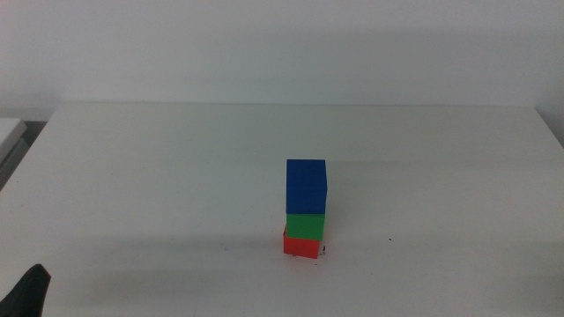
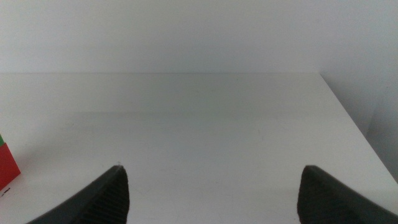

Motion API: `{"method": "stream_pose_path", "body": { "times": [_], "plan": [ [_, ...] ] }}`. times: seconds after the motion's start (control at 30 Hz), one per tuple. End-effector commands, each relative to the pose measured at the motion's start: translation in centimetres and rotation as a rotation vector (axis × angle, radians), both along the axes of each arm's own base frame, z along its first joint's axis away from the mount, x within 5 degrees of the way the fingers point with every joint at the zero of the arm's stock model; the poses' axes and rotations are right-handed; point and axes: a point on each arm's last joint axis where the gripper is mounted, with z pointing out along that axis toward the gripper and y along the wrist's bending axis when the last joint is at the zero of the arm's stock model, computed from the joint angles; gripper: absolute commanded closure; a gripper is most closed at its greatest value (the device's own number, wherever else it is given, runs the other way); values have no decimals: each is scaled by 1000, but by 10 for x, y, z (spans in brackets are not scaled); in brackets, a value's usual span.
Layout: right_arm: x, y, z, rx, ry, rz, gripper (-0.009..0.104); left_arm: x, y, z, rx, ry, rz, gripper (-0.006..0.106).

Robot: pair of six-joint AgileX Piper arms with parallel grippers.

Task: Stack red cubes first, then green, then blue cubes in a specific spot.

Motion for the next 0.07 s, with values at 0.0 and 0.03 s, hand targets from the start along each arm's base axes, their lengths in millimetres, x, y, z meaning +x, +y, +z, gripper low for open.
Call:
{"method": "stream_pose_path", "body": {
  "times": [0.0, 0.03],
  "plan": [
    [0, -1, -1, -21, -3, -3, 2, 0, 0, 2, 1, -21, 1, 7],
    [0, -1, -1, -21, -3, -3, 2, 0, 0, 2, 1, -21, 1, 7]
  ]
}}
